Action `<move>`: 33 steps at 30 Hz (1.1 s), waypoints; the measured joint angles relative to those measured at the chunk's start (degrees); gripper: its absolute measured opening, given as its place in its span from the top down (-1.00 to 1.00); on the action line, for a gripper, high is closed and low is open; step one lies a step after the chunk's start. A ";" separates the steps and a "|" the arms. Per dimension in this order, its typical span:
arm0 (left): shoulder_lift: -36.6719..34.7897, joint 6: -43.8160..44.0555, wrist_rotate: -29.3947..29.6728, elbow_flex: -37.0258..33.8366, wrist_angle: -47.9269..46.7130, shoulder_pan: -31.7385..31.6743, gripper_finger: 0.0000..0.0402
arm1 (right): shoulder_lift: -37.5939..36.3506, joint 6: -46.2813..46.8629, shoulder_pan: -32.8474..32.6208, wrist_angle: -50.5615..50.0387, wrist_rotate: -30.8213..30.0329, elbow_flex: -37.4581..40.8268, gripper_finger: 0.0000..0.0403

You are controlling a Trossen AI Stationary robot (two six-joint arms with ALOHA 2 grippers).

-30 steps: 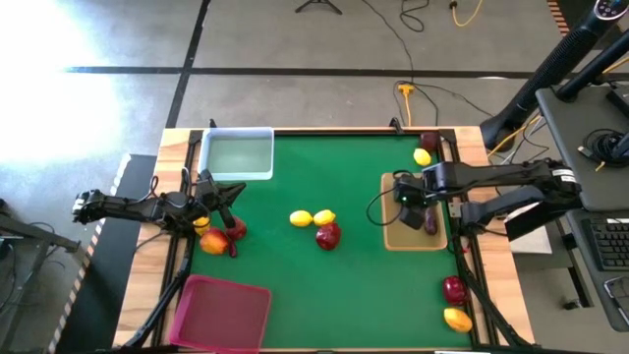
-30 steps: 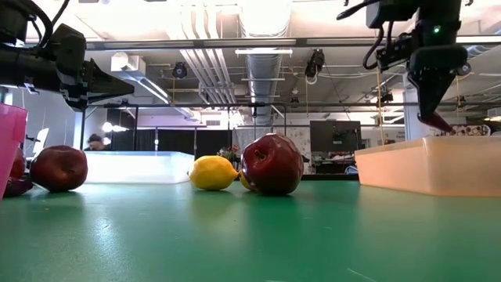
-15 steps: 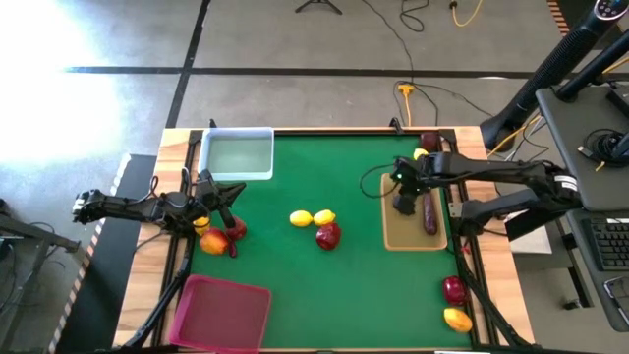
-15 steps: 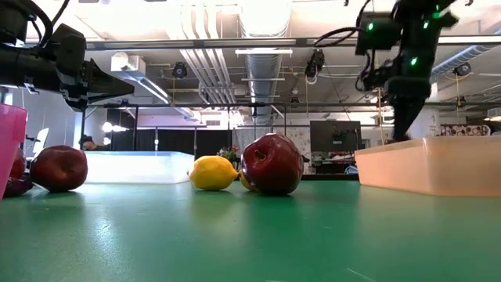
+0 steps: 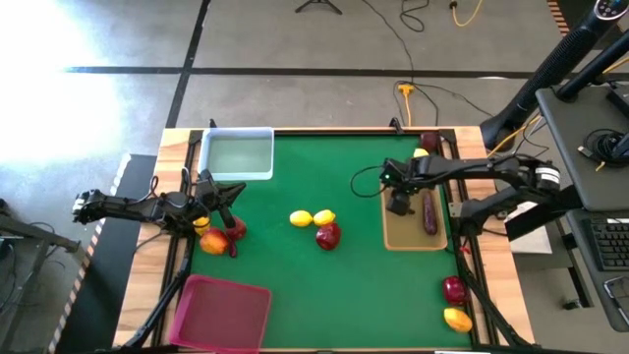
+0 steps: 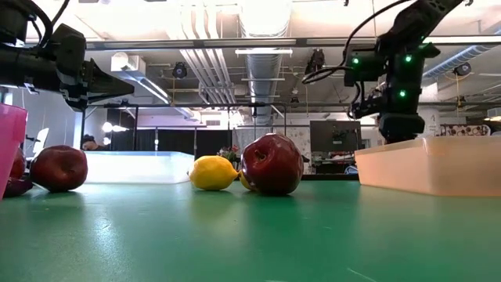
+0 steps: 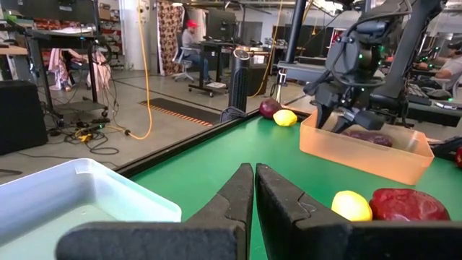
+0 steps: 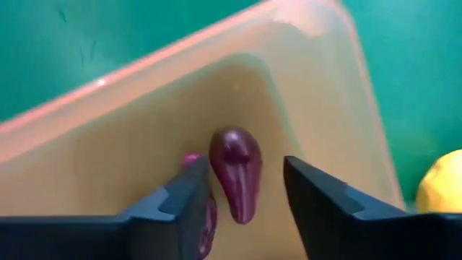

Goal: Sort produce into baskets
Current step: Put the small eggplant into the orange transparent bin

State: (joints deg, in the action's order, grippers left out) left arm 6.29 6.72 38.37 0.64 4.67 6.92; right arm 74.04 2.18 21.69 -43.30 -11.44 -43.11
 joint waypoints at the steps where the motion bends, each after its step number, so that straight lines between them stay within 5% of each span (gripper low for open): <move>1: 0.00 0.00 -0.01 0.00 0.00 -0.01 0.99 | -0.15 -0.24 -0.04 -1.14 -0.21 -0.74 0.04; 9: 0.00 0.00 0.00 -0.01 0.01 -0.02 0.99 | -3.95 -3.02 -2.31 -13.23 -2.23 -13.30 -0.26; 16: 0.00 0.00 0.00 0.00 0.02 0.00 0.99 | -7.18 -9.33 -7.50 19.58 6.71 -7.12 -0.19; 22: 0.02 0.00 -0.02 0.00 0.02 0.00 0.99 | -3.02 -13.75 -12.85 46.44 15.31 2.03 -0.15; 33: 0.02 -0.81 0.02 0.00 0.35 -0.02 0.99 | 0.44 -15.72 -20.26 55.43 16.39 2.49 -0.15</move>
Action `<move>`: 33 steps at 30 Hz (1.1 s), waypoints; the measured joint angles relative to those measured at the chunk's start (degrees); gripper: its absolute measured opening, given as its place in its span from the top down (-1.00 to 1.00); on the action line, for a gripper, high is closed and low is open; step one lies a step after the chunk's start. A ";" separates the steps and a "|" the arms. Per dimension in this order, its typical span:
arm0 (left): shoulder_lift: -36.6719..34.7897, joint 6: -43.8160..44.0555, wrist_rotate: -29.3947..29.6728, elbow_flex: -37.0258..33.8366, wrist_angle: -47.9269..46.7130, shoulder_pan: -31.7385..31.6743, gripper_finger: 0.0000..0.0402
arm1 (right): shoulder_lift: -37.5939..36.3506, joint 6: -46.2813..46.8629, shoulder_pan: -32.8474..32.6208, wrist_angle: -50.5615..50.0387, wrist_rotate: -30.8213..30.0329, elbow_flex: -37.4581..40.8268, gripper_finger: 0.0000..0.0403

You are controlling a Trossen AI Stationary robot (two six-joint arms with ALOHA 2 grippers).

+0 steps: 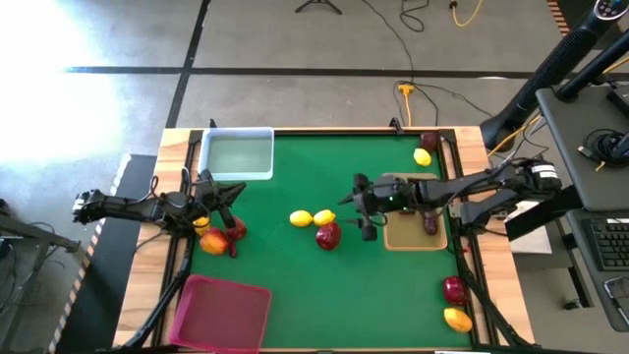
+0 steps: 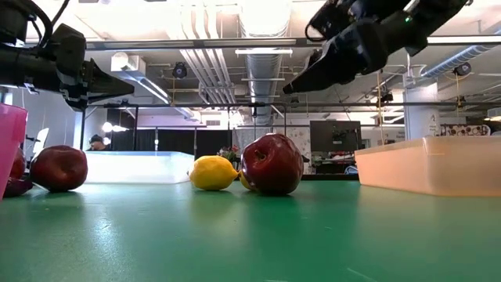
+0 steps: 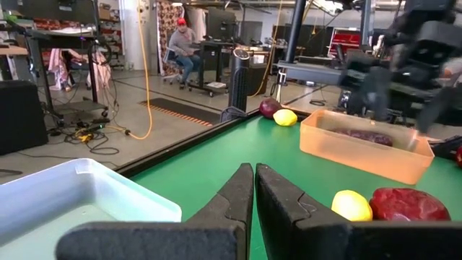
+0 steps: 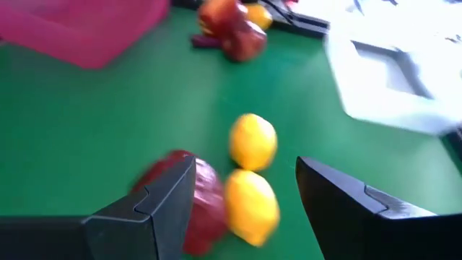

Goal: Sort produce into baskets
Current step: Put the small eggplant into the orange transparent bin

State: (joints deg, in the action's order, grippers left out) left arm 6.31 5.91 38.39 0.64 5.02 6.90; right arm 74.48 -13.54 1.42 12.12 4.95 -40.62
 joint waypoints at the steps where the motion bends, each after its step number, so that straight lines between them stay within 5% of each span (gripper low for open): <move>1: 0.02 -2.10 0.13 -0.02 0.81 -0.19 0.99 | 0.00 0.00 -0.92 0.40 0.00 0.00 -0.15; 5: 0.09 -10.77 -0.28 -0.02 8.69 -0.32 0.99 | -0.11 0.92 -3.26 2.43 -0.94 -0.03 -0.15; 12: 0.35 -5.68 -0.88 -0.02 27.18 -0.37 0.99 | -0.11 7.72 -3.42 5.15 -4.12 -0.06 -0.15; 17: 3.73 2.26 -17.55 -0.02 29.73 -0.27 0.99 | -0.13 8.63 -3.40 8.27 -5.57 -1.56 -0.15; 24: 16.12 11.43 -19.63 -0.02 35.42 0.57 0.99 | 2.47 2.55 -3.40 11.48 -5.63 -5.64 -0.15; 30: 24.59 11.17 -30.00 -0.02 44.78 1.18 0.99 | 7.30 0.48 -3.40 11.34 -8.20 -8.18 -0.15; 33: 26.65 11.51 -29.24 -0.02 47.32 1.18 0.99 | 10.05 0.48 -3.49 11.16 -8.23 -8.72 -0.15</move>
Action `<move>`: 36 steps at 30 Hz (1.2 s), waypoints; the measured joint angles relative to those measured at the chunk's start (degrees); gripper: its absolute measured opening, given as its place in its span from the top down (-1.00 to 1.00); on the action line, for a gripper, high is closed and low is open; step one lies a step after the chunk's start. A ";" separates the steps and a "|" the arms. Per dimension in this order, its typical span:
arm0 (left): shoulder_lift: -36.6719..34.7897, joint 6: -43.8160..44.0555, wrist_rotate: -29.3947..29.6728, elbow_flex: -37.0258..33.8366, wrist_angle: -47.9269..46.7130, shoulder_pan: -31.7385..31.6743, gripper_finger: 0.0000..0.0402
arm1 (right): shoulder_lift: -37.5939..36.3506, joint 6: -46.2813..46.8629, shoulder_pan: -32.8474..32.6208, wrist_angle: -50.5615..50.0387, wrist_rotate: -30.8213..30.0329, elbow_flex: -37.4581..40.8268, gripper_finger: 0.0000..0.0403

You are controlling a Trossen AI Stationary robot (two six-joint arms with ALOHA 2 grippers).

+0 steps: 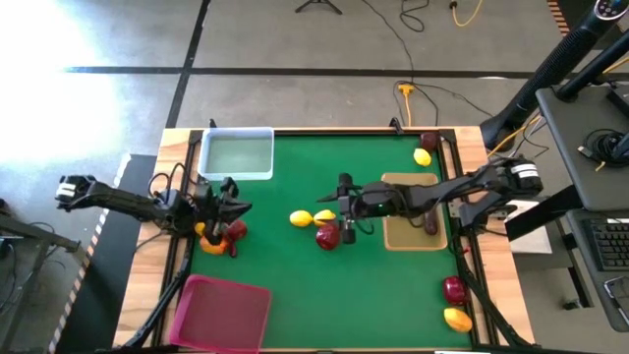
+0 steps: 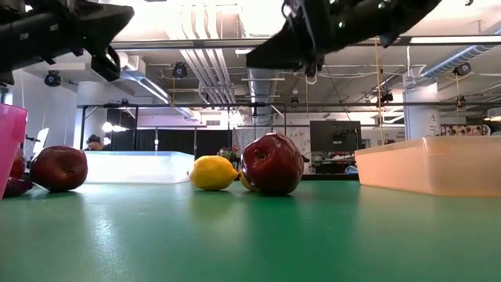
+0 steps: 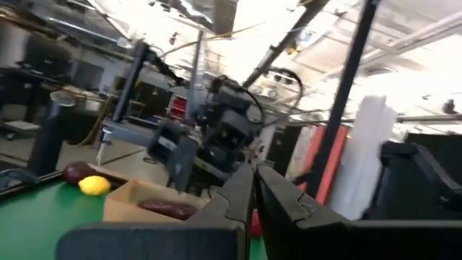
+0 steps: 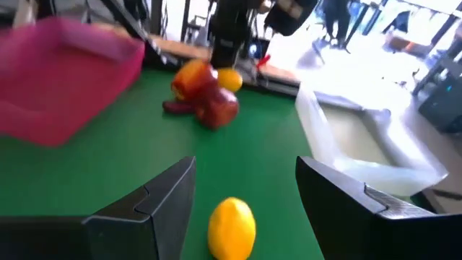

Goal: Sort produce into baskets
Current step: Put the small eggplant into the orange transparent bin

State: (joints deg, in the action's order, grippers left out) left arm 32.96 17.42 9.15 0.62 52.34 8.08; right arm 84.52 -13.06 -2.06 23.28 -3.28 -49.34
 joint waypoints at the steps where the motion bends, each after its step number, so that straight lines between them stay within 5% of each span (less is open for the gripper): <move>1: 0.32 1.99 0.52 0.00 0.27 0.00 0.99 | 0.77 -0.02 -0.17 0.12 -0.22 -0.26 -0.15; 6: 3.14 11.00 -10.32 2.75 -0.37 0.46 1.00 | 2.59 -1.23 -2.05 0.12 -6.62 -0.76 -0.15; 14: 13.54 -5.12 -4.30 12.26 -1.45 1.64 1.00 | 2.55 -5.04 -4.29 -0.35 -9.18 -0.55 -0.15; 20: 25.17 -8.74 -1.13 22.47 -6.84 1.59 1.00 | 2.57 -4.47 -4.33 -1.13 -9.23 0.78 -0.15; 23: 27.33 -4.89 0.74 30.33 -23.45 1.58 1.00 | 2.44 -4.04 -4.35 -3.76 -9.22 0.88 -0.15; 31: 33.07 15.33 9.45 54.41 -92.06 2.04 0.97 | 1.73 -3.24 -4.46 -6.57 -9.38 0.94 -0.15; 36: 37.56 21.38 5.20 58.92 -107.37 3.75 0.84 | 1.73 -1.94 -4.46 -6.83 -9.36 0.94 -0.15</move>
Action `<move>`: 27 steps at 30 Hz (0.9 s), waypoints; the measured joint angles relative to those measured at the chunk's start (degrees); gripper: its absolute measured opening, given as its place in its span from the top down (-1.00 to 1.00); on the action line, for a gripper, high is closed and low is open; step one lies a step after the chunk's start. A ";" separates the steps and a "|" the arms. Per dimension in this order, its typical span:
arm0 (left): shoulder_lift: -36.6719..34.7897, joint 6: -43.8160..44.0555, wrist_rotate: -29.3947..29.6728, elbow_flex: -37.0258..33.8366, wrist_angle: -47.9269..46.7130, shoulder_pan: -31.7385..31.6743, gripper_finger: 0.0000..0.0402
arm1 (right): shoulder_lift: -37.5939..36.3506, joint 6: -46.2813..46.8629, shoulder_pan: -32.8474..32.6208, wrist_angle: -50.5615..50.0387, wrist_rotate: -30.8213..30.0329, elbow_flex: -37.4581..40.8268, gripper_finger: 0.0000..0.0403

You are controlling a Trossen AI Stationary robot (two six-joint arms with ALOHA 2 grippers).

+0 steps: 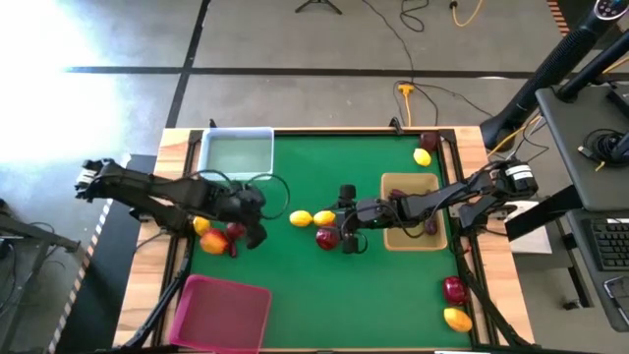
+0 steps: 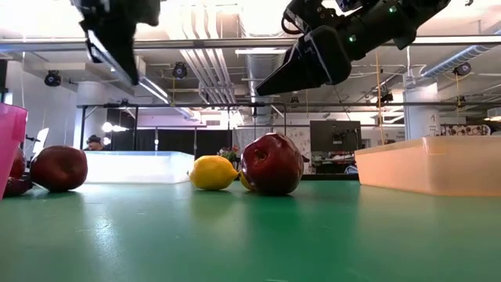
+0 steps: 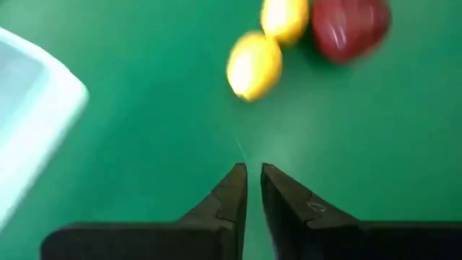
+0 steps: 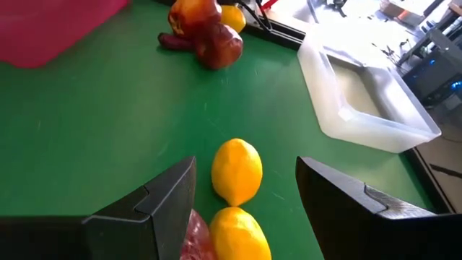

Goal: Sort produce into baskets
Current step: Put the small eggplant into the orange transparent bin

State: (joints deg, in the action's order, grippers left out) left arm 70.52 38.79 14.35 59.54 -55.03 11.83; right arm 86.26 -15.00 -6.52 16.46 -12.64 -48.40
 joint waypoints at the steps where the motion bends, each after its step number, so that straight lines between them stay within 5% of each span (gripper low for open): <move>1: 0.74 0.93 -2.14 -0.19 -0.40 0.43 0.81 | 0.00 0.01 0.00 -0.04 0.00 0.00 -0.15; 5: 3.09 8.69 -11.63 -2.15 -3.38 2.22 0.64 | -0.15 0.01 0.00 -0.25 0.00 0.00 -0.15; 14: 9.00 28.88 -19.63 -3.03 -5.04 6.61 0.22 | -0.33 0.01 0.02 -0.10 0.02 0.00 -0.15; 27: 19.93 33.22 -24.86 -5.73 -5.61 7.02 0.31 | -0.33 0.01 -0.11 -0.84 1.27 0.00 -0.15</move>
State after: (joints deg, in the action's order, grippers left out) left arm 90.44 72.02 -10.51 53.81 -60.64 18.85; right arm 85.93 -14.98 -6.63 15.61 -11.37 -48.40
